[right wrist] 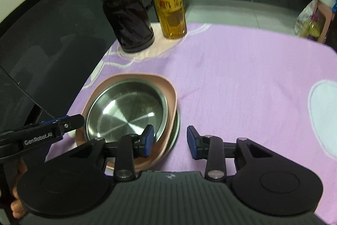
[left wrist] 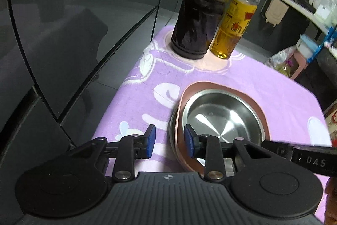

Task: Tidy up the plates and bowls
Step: 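Lower the steel bowl into the pink dish and open both grippers, then close both grippers on the rim of the green plate stack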

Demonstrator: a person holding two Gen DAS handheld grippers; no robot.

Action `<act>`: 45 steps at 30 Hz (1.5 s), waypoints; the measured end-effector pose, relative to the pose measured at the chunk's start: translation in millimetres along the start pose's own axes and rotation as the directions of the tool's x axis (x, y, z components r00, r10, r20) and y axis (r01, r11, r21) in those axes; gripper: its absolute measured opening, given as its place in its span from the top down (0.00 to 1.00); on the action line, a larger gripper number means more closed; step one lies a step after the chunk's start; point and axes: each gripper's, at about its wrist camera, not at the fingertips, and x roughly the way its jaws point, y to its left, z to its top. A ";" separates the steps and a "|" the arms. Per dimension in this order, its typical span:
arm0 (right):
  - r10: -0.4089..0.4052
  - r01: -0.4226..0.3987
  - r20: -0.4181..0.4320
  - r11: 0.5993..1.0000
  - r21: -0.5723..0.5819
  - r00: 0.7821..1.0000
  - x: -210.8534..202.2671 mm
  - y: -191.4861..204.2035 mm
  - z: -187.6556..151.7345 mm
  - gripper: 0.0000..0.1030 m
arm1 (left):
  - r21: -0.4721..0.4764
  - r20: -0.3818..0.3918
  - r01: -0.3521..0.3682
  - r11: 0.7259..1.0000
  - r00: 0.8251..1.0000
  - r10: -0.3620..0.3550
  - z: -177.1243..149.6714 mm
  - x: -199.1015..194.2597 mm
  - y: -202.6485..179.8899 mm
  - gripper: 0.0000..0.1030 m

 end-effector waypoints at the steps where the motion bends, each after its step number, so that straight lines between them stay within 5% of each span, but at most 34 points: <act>1: 0.011 -0.011 -0.013 1.000 0.012 1.000 2.0 -1.4 -0.3 0.71 | -0.004 -0.001 0.005 1.000 1.000 -0.005 0.2 0.0 0.4 0.73; 8: 0.064 -0.060 -0.054 0.996 0.063 0.997 7.6 -4.0 -0.4 0.67 | -0.009 0.022 0.082 0.997 0.996 -0.082 0.3 -5.2 0.1 0.69; 16: 0.070 -0.066 -0.076 0.996 0.059 0.995 14.7 -1.8 -2.3 0.64 | 0.023 -0.068 0.087 0.996 0.994 -0.086 -8.8 17.8 -5.4 0.66; 27: 0.049 -0.046 -0.103 0.998 0.031 0.993 28.5 5.3 -0.4 0.65 | 0.105 -0.049 0.064 0.992 0.997 -0.060 -14.4 21.3 -17.6 0.61; 33: 0.003 -0.005 -0.071 0.999 -0.032 0.997 19.9 13.8 -5.2 0.67 | 0.085 -0.061 0.065 0.994 0.996 -0.060 -15.9 11.2 -17.7 0.63; 45: 0.054 -0.054 0.002 0.998 0.012 0.999 -27.4 10.8 -6.8 0.67 | 0.143 0.022 0.065 0.988 0.997 -0.068 -10.6 -43.9 -38.9 0.63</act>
